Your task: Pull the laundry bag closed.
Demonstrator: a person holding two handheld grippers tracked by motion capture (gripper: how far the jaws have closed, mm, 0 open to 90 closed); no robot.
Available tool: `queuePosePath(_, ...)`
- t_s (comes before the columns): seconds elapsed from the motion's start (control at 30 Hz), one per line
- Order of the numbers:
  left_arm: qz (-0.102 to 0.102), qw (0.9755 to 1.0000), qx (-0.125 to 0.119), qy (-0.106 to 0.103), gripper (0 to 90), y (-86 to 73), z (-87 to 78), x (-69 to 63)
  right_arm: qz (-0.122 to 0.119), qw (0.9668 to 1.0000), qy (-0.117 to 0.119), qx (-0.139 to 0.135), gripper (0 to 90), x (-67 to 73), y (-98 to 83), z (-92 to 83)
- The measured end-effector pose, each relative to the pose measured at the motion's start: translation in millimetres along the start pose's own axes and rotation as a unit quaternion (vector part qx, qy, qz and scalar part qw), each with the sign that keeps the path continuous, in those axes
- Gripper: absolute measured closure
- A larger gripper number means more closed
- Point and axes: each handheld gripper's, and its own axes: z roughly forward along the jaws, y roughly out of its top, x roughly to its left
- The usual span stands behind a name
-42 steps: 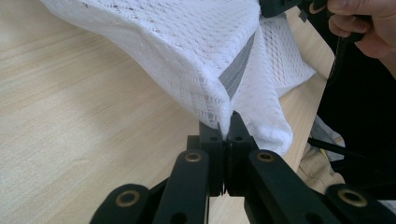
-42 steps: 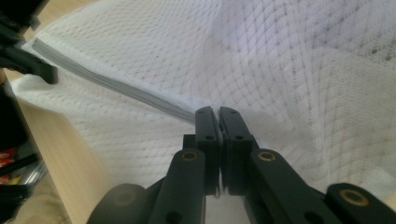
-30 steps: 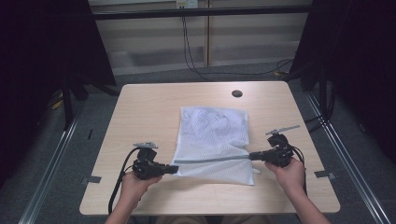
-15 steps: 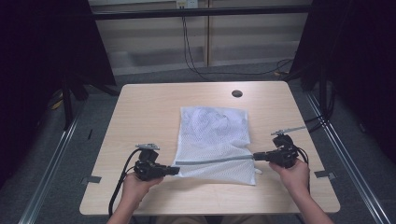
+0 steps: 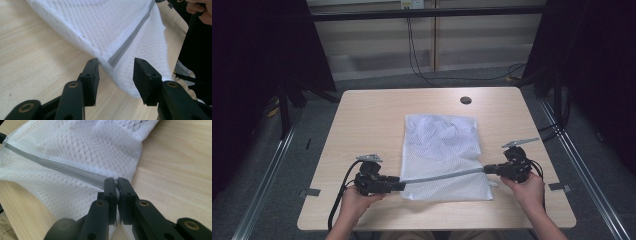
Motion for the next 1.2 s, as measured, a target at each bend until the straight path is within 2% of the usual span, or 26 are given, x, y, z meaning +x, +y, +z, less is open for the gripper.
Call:
queuePosePath(0.07, 0.010, 0.9999, -0.002, 0.010, 43.8, -0.1, -0.6, -0.7, 0.001, 0.9999, -0.004, -0.011, 71.0, 0.4, 0.4, -3.1)
queuePosePath(0.17, 0.024, 0.9993, -0.005, 0.028, 37.2, -0.7, -1.0, -2.1, -0.005, 0.9997, -0.014, -0.021, 60.2, 0.9, 1.8, -5.5)
queuePosePath(0.4, 0.048, 0.9966, -0.022, 0.064, 26.1, 1.8, -6.8, -3.1, -0.026, 0.9981, -0.040, -0.040, 39.6, 4.8, 2.9, -7.2)
queuePosePath(0.47, 0.050, 0.9961, -0.023, 0.069, 23.6, 1.8, -7.9, -2.3, -0.031, 0.9976, -0.041, -0.045, 34.3, 4.0, 3.2, -8.4)
queuePosePath(0.6, 0.061, 0.9935, -0.028, 0.092, 18.2, 1.8, -11.7, -0.7, -0.031, 0.9966, -0.052, -0.056, 27.6, 2.2, 2.6, -12.0)
queuePosePath(0.83, 0.068, 0.9890, -0.032, 0.127, 12.4, 1.3, -17.2, 3.9, -0.049, 0.9939, -0.068, -0.071, 18.9, -1.0, -2.3, -20.3)
queuePosePath(0.93, 0.068, 0.9878, -0.036, 0.135, 11.5, 1.0, -20.3, 6.3, -0.055, 0.9928, -0.071, -0.079, 17.4, -3.7, -4.9, -24.0)
queuePosePath(1.0, 0.069, 0.9861, -0.039, 0.146, 11.3, 0.4, -23.1, 8.6, -0.054, 0.9924, -0.071, -0.084, 16.9, -5.1, -6.0, -25.3)
queuePosePath(1.2, 0.063, 0.9836, -0.049, 0.162, 10.0, -0.5, -30.9, 15.8, -0.063, 0.9917, -0.075, -0.083, 15.2, -8.0, -8.8, -25.7)
